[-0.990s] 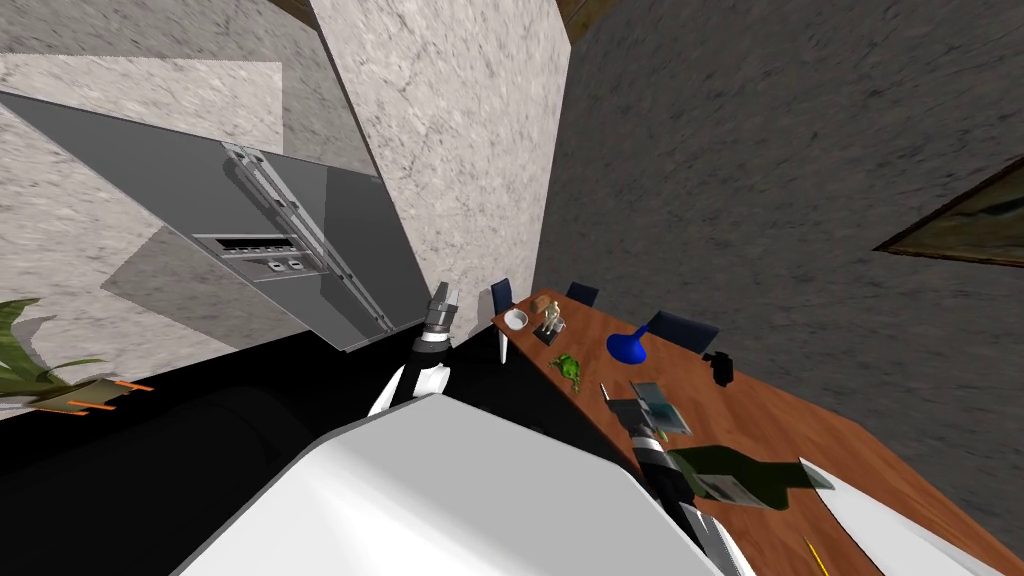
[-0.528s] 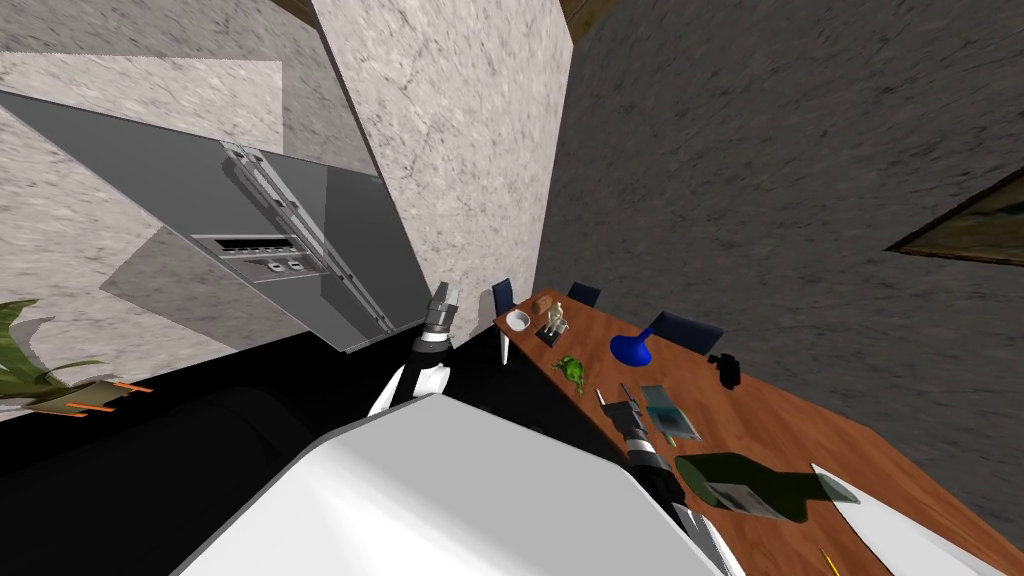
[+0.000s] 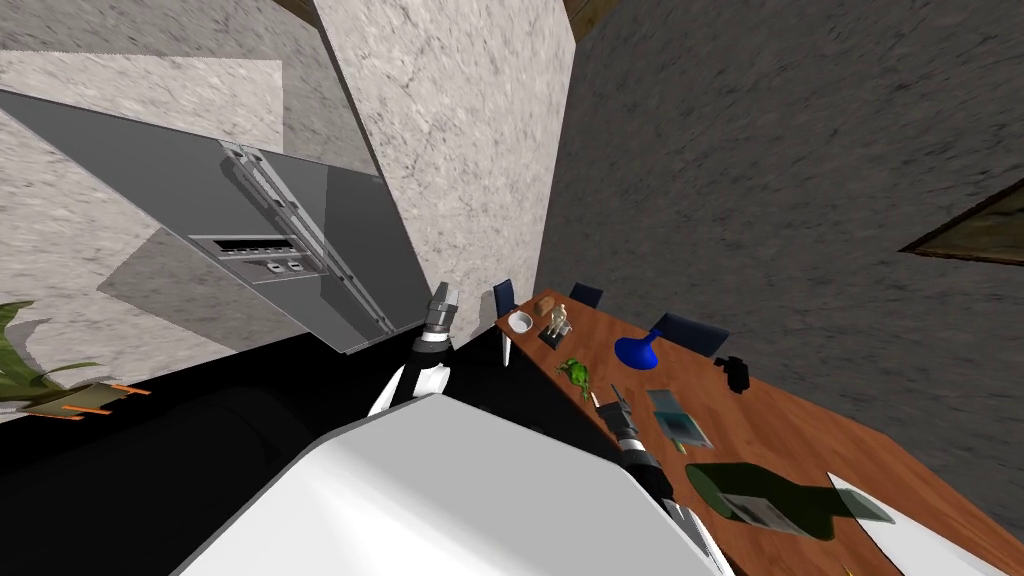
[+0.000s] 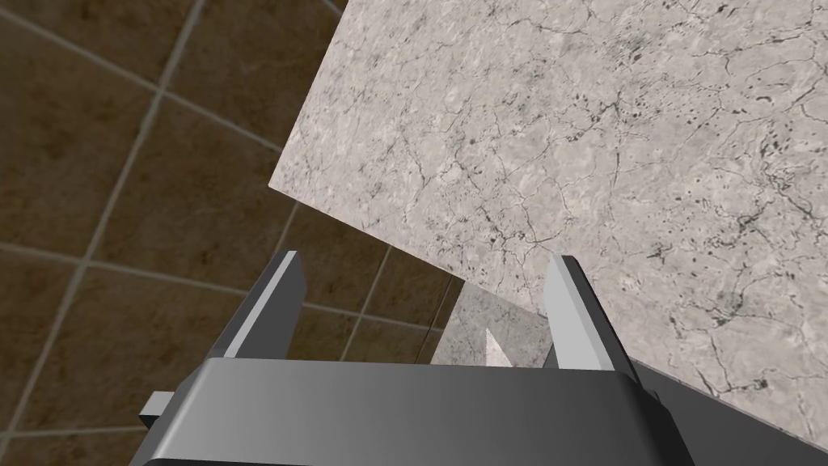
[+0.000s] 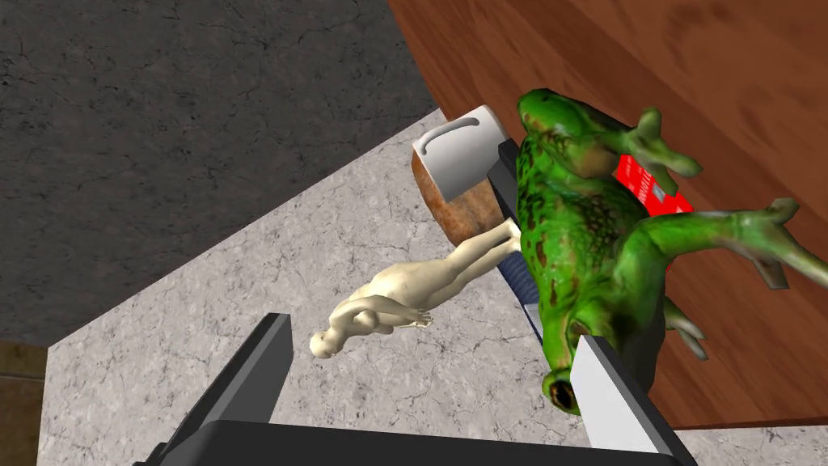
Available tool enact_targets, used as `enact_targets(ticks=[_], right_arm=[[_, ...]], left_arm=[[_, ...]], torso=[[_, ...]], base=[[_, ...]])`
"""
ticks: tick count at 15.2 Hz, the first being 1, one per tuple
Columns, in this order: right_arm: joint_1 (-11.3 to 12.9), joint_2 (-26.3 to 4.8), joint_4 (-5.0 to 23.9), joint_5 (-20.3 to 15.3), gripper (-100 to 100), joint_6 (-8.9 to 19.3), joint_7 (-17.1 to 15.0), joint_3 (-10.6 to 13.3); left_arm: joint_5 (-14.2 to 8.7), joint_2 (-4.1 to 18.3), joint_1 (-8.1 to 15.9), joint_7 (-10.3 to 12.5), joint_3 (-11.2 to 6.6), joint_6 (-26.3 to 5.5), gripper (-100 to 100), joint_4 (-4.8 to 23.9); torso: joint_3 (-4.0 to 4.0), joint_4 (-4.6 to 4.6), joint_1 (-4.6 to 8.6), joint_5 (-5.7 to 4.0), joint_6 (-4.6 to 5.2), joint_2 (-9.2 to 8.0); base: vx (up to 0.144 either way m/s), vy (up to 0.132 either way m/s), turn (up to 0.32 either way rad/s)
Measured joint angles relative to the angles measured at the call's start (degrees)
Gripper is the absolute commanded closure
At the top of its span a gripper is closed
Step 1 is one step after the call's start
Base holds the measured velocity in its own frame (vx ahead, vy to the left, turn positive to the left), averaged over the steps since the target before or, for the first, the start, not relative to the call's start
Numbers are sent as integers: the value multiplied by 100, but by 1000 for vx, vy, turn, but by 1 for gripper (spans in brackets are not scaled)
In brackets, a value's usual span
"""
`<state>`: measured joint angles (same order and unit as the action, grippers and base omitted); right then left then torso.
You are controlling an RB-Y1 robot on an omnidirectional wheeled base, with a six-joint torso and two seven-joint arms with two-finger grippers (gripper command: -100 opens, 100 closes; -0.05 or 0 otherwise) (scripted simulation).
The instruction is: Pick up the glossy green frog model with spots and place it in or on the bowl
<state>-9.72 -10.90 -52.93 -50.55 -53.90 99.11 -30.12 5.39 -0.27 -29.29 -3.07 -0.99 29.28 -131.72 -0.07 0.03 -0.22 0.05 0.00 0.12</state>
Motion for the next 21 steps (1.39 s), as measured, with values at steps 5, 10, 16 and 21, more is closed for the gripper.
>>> enact_targets(ticks=[5,10,16,21], right_arm=[[258,-49,625,-235,-100,-269,569,-102],[509,-129,1265,-427,-100,-527,1153,-197],[691,-232,1709,-632,-100,-701,1616,-252],[777,-207,1811,-613,100,-668,1689,-260]], left_arm=[[0,0,0,0,0,0,0,0],[0,0,0,0,0,0,0,0],[0,0,0,0,0,0,0,0],[0,1,0,0,0,0,0,0]], torso=[[0,0,1,0,-1,0],[-2,0,3,0,0,3],[0,0,10,-1,1,-1],[9,-6,21,-4,2,-12]], base=[[30,47,1],[36,45,3],[34,27,10],[8,-3,8]])
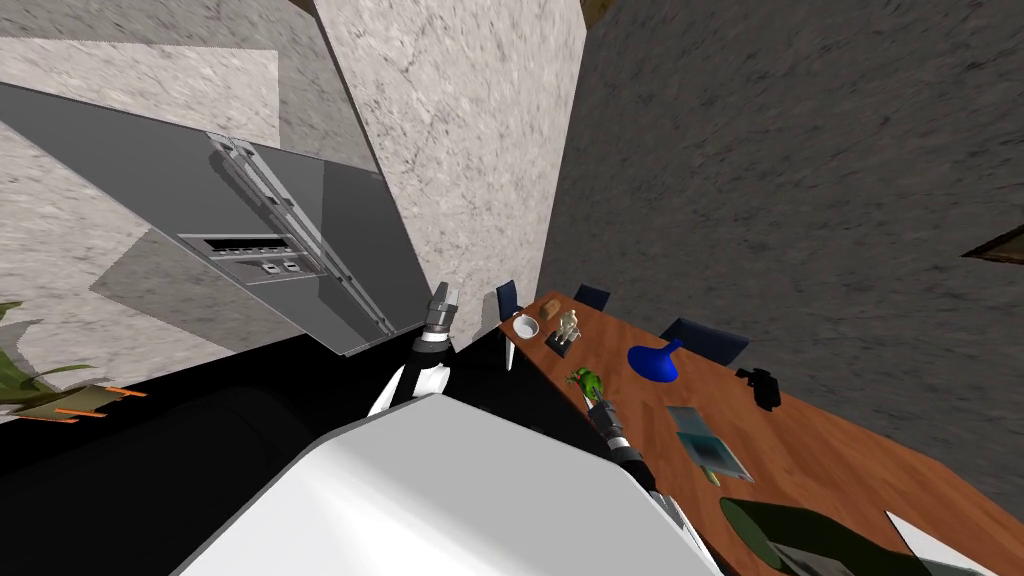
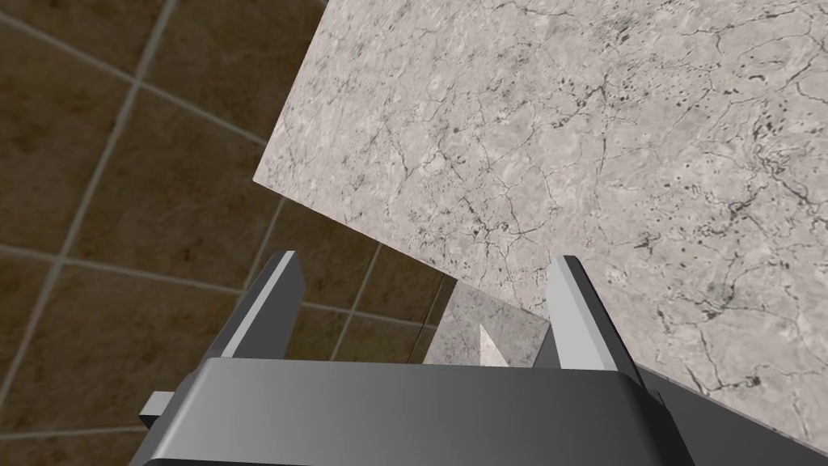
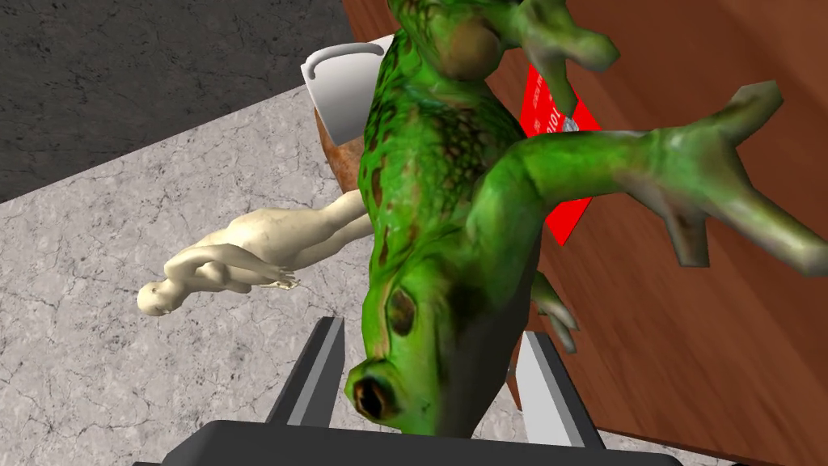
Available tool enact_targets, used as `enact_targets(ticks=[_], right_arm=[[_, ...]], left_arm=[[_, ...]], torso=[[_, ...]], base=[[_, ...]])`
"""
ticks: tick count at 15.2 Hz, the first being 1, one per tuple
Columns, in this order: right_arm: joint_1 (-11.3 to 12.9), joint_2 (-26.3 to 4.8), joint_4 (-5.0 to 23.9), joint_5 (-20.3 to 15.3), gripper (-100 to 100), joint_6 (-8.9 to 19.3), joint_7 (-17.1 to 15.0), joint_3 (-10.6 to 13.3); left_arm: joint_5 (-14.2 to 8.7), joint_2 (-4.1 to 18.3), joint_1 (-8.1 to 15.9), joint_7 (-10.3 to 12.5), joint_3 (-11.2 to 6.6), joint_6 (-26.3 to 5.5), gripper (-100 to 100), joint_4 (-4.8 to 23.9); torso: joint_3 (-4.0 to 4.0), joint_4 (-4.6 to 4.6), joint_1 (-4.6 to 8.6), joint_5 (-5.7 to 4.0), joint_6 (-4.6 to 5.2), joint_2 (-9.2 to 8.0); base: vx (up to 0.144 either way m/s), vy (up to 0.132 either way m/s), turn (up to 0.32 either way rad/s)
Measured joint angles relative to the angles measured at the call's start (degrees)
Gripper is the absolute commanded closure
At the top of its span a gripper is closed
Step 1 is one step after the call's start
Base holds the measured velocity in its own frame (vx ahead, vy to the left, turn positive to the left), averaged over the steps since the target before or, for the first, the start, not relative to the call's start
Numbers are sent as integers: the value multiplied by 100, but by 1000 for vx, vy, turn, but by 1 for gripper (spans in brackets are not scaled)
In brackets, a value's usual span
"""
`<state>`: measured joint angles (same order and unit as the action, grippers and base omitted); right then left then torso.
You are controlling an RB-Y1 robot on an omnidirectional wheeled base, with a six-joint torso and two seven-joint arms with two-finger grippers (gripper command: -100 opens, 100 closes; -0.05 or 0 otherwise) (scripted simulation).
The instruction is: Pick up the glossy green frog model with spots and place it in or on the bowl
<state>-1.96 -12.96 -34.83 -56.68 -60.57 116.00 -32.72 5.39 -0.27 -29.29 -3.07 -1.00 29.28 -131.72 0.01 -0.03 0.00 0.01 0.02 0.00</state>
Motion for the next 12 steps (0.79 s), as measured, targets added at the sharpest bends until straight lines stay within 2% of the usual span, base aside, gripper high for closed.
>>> enact_targets(ticks=[2,4,5,6,7,10,11,12], right_arm=[[-1,1,1,0,100,1,0,0],[49,-7,-19,-12,100,40,-27,25],[150,-34,-8,-22,100,91,-59,57],[156,-30,-174,-52,100,165,-164,116],[246,-54,-212,-73,100,233,-251,164],[574,-146,-168,-97,100,378,-400,289],[592,-159,-350,-133,100,485,-540,362],[653,-182,-388,-144,100,555,-629,398]], left_arm=[[0,0,0,0,0,0,0,0],[0,0,0,0,0,0,0,0],[0,-1,1,0,1,0,0,0],[0,-1,1,0,1,0,0,0],[0,-2,1,0,2,0,0,0],[0,-2,1,0,2,0,0,0],[0,-2,1,0,2,0,0,0],[0,-2,1,0,2,0,0,0]], torso=[[3,-2,-2,2,0,-4],[5,-7,-19,6,-8,-4],[8,-9,-42,9,-12,-8],[11,-11,-64,15,-12,-12],[13,-14,-78,18,-15,-13],[17,-20,-101,26,-18,-16],[22,-25,-114,28,-26,-21],[24,-28,-114,28,-31,-22]], base=[[0,0,0],[-17,81,17],[-30,147,32],[-29,162,15],[-19,163,24],[-30,183,23],[-35,156,4],[-27,117,27]])
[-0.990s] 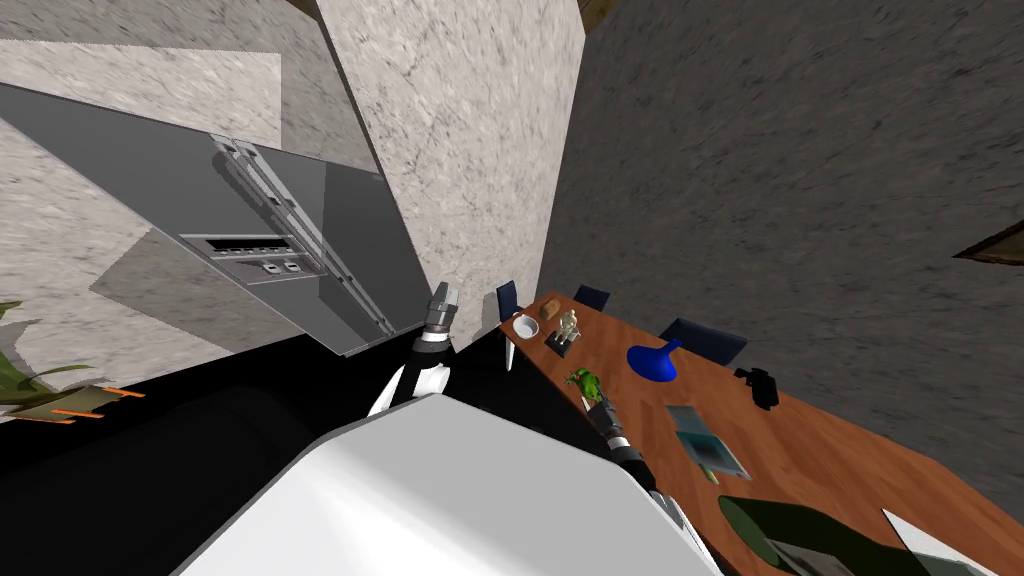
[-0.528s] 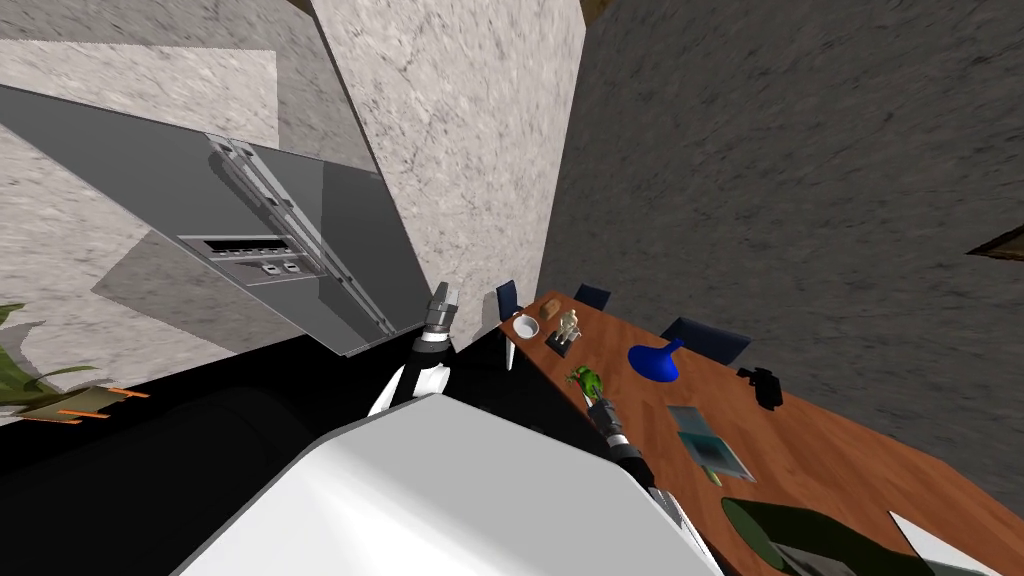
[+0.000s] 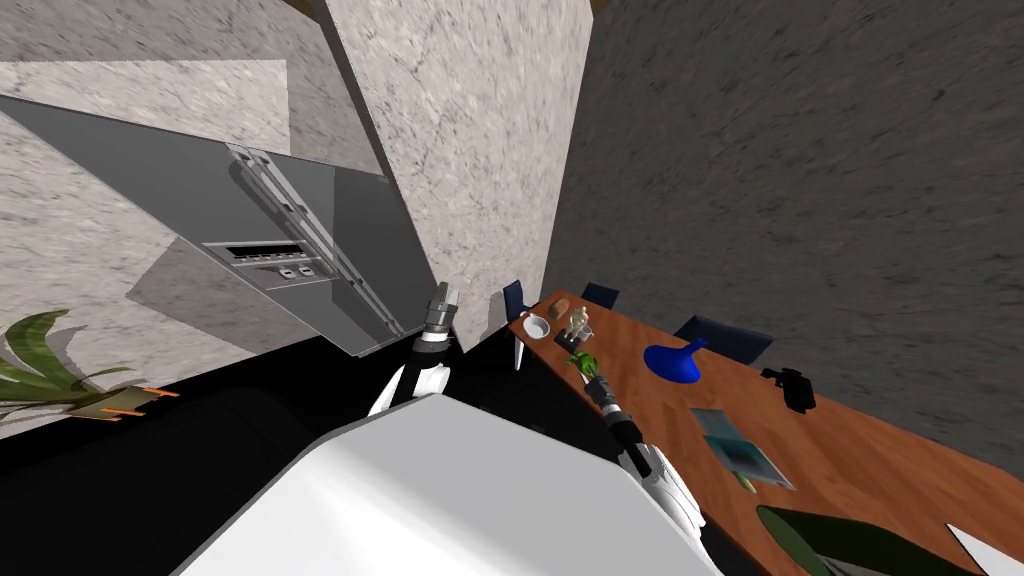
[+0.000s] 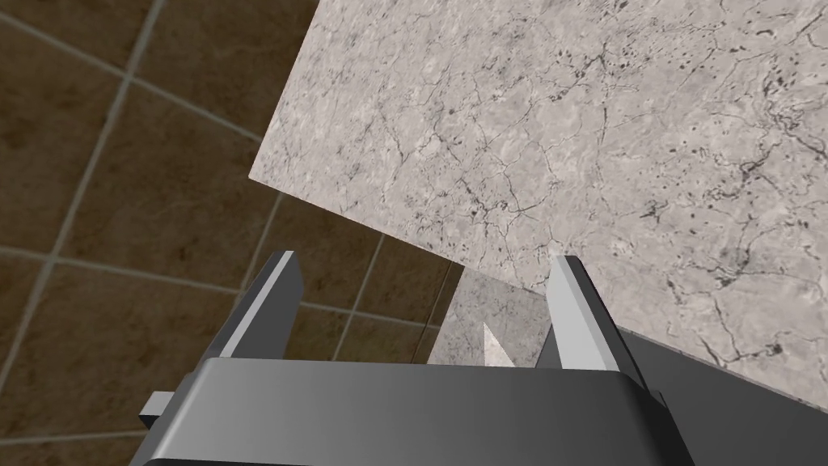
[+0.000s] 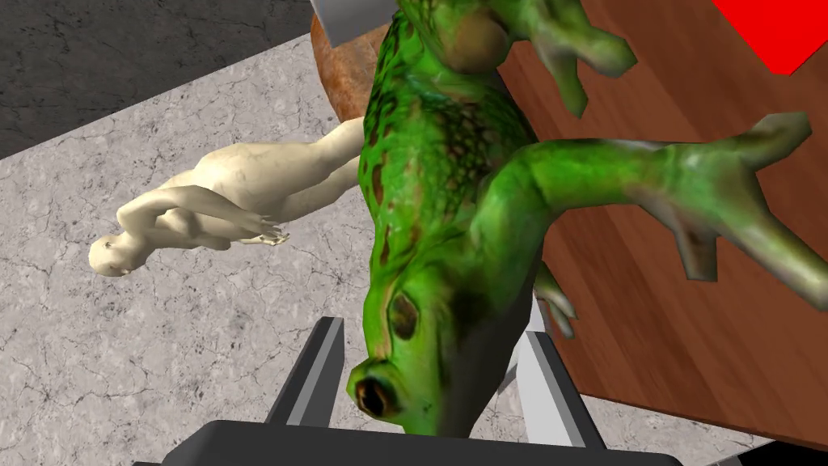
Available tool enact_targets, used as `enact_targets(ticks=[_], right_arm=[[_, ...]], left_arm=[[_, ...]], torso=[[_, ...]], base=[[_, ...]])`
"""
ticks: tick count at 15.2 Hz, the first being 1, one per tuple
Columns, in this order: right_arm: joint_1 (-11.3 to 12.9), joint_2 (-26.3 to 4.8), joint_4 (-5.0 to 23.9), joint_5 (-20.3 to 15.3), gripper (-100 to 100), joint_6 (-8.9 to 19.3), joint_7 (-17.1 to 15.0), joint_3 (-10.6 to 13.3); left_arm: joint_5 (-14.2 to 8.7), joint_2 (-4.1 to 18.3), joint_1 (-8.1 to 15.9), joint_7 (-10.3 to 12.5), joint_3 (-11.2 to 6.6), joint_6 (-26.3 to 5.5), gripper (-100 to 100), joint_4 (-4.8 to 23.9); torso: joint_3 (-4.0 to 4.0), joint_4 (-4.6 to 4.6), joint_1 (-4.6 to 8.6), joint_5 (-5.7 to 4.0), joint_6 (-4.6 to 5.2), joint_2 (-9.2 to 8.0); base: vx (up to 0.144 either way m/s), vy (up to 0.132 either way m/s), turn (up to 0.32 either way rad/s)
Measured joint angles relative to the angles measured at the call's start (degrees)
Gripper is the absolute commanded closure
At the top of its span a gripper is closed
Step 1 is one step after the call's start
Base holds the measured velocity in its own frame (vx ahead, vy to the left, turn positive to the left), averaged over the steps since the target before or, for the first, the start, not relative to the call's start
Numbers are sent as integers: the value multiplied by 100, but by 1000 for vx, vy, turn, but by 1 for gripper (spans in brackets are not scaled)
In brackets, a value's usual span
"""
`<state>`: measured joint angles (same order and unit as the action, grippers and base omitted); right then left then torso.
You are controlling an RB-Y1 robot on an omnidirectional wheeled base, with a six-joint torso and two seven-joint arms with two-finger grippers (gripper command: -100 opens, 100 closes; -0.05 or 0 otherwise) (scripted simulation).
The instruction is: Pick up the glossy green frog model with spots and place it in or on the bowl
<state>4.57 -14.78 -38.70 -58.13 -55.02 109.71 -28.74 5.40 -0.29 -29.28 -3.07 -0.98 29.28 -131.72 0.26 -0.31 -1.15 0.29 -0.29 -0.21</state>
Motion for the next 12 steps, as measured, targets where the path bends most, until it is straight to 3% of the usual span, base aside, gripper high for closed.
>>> enact_targets(ticks=[3,5,10,12], right_arm=[[172,-51,-128,-33,100,162,-211,128],[316,-98,7,-14,100,162,-201,141],[766,-248,-47,-41,100,456,-528,354],[851,-278,-220,-60,100,603,-729,465]], left_arm=[[0,0,0,0,0,0,0,0],[0,1,-1,0,-1,0,0,0],[0,0,0,0,0,0,0,0],[0,0,0,0,0,0,0,0]], torso=[[2,-6,3,2,-4,4],[0,-7,20,2,0,8],[13,-19,-26,11,-11,-8],[20,-22,-36,15,-8,-19]], base=[[-10,114,38],[4,95,17],[-26,173,43],[-36,198,50]])
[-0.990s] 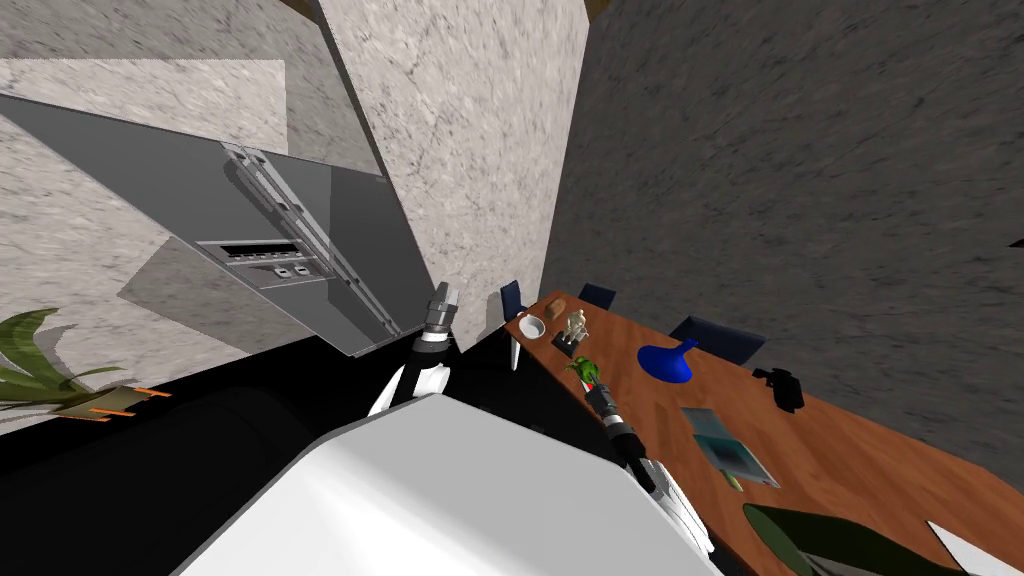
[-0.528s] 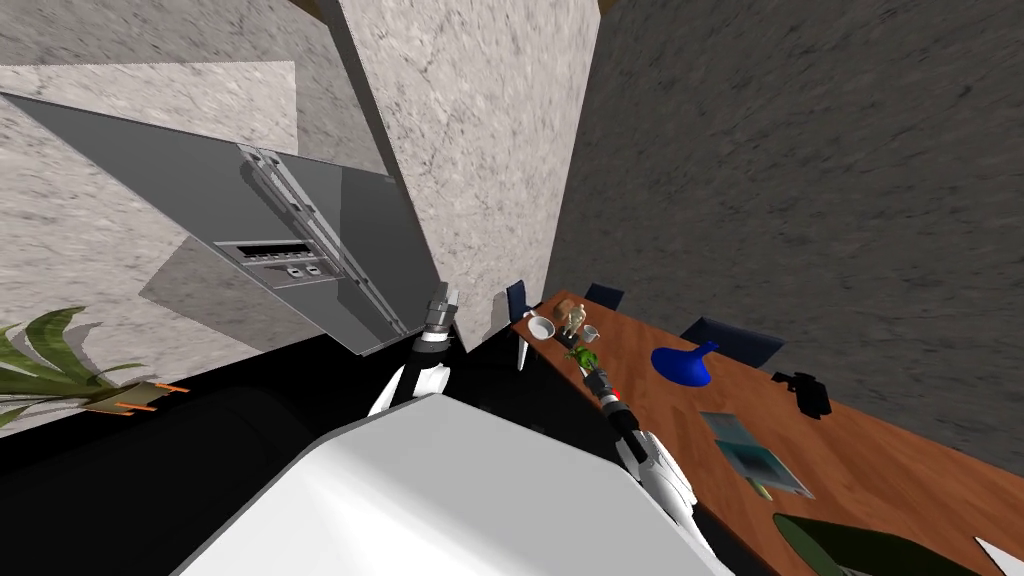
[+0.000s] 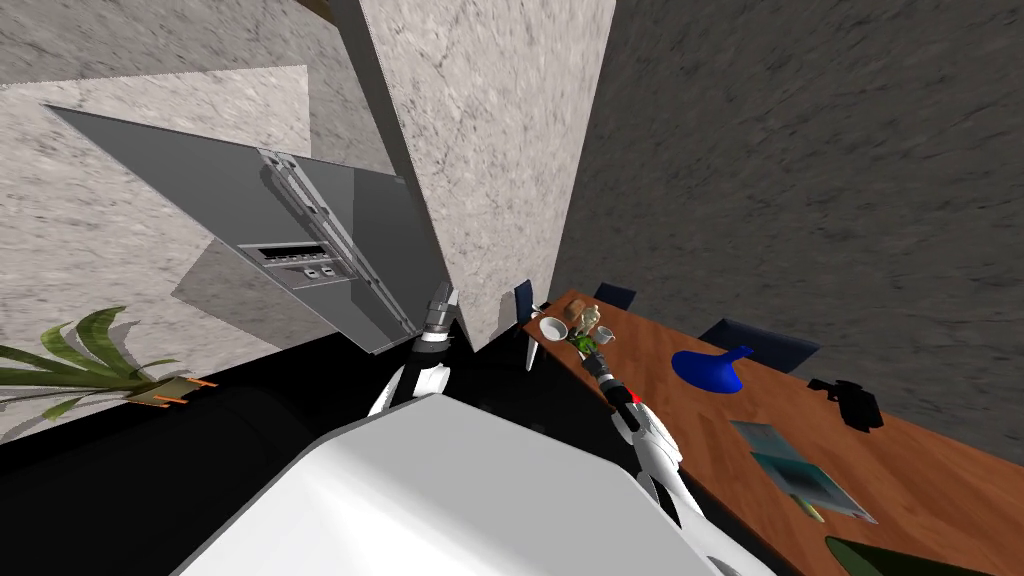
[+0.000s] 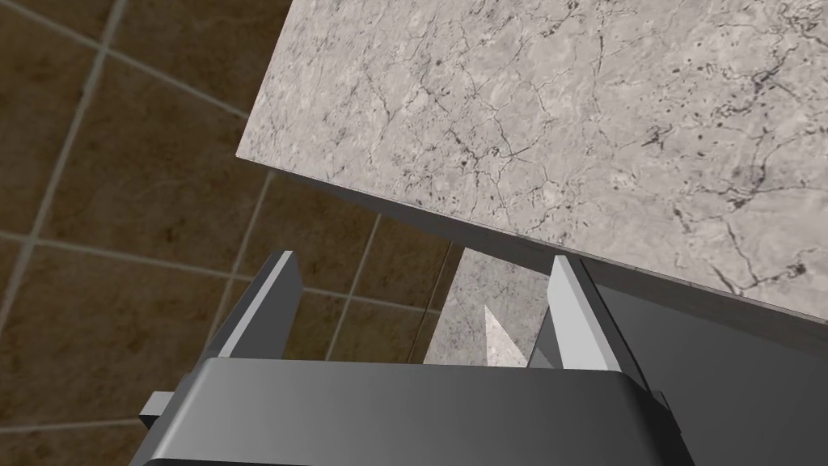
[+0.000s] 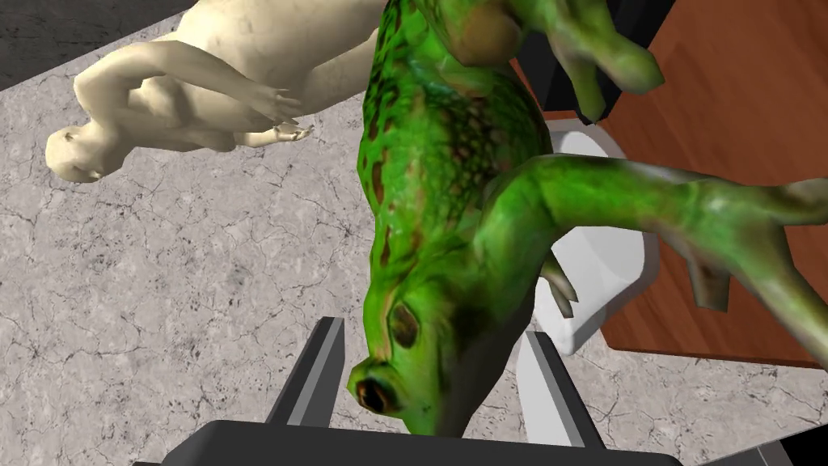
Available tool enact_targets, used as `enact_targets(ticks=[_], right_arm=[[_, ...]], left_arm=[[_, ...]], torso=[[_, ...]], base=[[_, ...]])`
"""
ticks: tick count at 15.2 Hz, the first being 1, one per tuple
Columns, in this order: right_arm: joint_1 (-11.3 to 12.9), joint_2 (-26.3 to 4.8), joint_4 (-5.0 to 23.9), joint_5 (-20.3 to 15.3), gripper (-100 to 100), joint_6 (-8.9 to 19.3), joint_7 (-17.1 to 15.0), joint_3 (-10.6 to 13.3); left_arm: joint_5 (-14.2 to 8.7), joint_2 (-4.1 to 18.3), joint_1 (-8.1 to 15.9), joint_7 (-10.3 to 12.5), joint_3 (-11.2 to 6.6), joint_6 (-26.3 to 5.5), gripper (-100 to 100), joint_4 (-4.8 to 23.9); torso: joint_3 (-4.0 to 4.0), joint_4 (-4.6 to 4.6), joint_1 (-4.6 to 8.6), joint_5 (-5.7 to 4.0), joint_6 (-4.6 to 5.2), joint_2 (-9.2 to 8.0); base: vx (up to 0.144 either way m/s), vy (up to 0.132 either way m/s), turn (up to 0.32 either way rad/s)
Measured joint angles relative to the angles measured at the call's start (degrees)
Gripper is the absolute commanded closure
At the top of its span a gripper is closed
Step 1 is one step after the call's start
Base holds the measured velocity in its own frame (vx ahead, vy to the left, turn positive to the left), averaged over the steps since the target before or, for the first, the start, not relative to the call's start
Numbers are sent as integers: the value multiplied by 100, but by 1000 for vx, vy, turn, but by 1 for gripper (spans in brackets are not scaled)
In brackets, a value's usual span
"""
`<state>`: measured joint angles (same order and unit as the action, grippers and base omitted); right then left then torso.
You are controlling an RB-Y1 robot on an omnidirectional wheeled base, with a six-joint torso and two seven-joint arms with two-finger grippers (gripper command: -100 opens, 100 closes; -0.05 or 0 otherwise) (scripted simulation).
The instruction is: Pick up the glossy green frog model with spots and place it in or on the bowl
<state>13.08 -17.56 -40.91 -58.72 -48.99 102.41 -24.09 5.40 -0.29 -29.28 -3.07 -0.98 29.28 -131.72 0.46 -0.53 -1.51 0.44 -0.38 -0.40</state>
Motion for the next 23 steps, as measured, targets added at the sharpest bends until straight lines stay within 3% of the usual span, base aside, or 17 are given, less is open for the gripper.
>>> enact_targets(ticks=[3,5,10,12,13,18,23], right_arm=[[157,-124,-55,30,100,178,-232,101],[319,-237,147,116,100,254,-249,106],[258,-419,-28,253,100,659,-589,212],[327,-495,180,338,100,660,-548,172],[332,-510,215,355,-100,660,-538,163],[334,-507,213,355,-100,660,-538,164],[526,-758,348,374,-100,785,-823,315]], left_arm=[[0,0,0,0,1,0,0,0],[0,0,0,0,0,0,0,0],[0,1,-2,0,-1,0,0,0],[0,1,-1,0,-1,0,0,0],[0,1,-1,0,-2,0,0,0],[0,2,-1,0,-2,0,0,0],[0,2,0,0,-2,0,0,0]], torso=[[1,-3,-18,5,-2,1],[-9,-1,-17,8,-2,22],[-30,5,15,5,2,59],[-19,3,43,1,10,39],[-13,0,53,1,12,27],[8,-8,77,-5,14,-8],[21,-14,76,-3,13,-28]], base=[[-3,235,111],[68,202,115],[125,138,110],[62,62,66],[21,18,0],[1,4,9],[-46,10,46]])
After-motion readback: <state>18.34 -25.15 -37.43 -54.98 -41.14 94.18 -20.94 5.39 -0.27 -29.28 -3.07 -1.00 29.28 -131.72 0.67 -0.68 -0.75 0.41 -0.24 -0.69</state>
